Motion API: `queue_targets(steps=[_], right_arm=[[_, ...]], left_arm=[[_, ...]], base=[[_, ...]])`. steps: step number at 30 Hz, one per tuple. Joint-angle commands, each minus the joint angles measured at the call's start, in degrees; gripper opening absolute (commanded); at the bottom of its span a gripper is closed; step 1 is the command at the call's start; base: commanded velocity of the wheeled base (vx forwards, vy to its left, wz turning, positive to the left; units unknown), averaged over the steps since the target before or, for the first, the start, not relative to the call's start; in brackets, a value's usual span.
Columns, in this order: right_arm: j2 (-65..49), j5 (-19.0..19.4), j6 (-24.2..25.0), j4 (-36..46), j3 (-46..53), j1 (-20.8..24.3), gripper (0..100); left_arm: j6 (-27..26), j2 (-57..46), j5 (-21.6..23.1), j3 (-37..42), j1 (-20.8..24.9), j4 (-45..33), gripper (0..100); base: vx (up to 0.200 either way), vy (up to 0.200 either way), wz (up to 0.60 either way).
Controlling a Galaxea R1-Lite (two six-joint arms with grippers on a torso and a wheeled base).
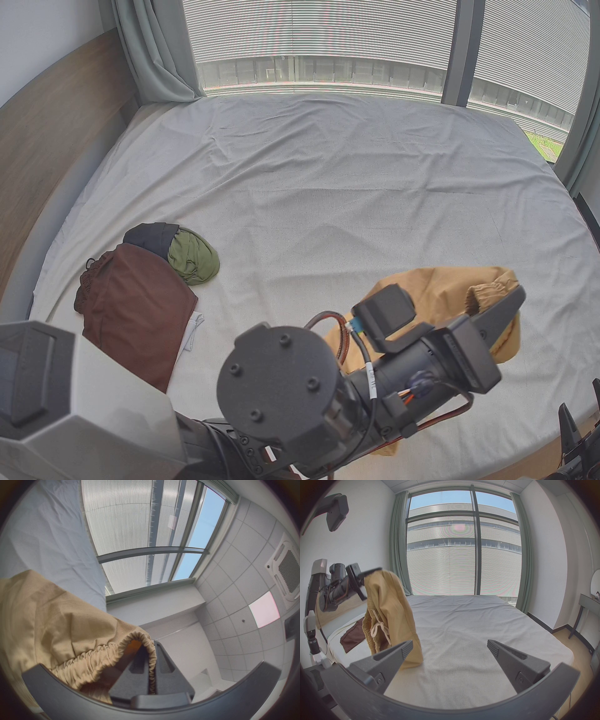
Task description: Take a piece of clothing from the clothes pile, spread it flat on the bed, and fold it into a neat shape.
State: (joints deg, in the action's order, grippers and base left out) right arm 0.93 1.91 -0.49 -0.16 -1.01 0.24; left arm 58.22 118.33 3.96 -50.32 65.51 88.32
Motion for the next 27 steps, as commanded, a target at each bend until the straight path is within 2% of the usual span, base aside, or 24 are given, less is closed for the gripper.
queue_targets(steps=[1, 8, 12, 16, 21, 22, 27], right_arm=[[-0.9, 0.0, 0.0, 0.0, 0.9, 0.0, 100], [-0.9, 0.1, 0.0, 0.0, 0.9, 0.1, 100], [-0.9, 0.1, 0.0, 0.0, 0.9, 0.0, 100], [-0.9, 0.0, 0.0, 0.0, 0.9, 0.0, 100], [-0.9, 0.1, 0.0, 0.0, 0.9, 0.0, 100], [-0.9, 0.1, 0.0, 0.0, 0.9, 0.0, 100], [-0.9, 0.1, 0.0, 0.0, 0.9, 0.1, 100]], left_arm=[[0.0, -2.6, 1.7, -3.6, 1.5, -0.3, 0], [0.9, -5.5, 1.9, -10.4, 1.9, 0.0, 0], [3.6, -5.6, 1.1, -11.5, 1.0, -0.9, 0], [2.6, -2.1, 0.8, -5.7, -5.7, -0.1, 0], [-0.3, -1.4, 1.4, 2.3, -11.1, 0.2, 0], [-0.3, -1.4, 1.9, 5.1, -11.9, 0.2, 0], [-0.6, -1.4, 3.5, 9.5, -14.2, 0.3, 0]], base=[[0.0, 0.0, 0.0], [0.0, 0.0, 0.0], [0.0, 0.0, 0.0], [0.0, 0.0, 0.0], [0.0, 0.0, 0.0], [0.0, 0.0, 0.0], [0.0, 0.0, 0.0]])
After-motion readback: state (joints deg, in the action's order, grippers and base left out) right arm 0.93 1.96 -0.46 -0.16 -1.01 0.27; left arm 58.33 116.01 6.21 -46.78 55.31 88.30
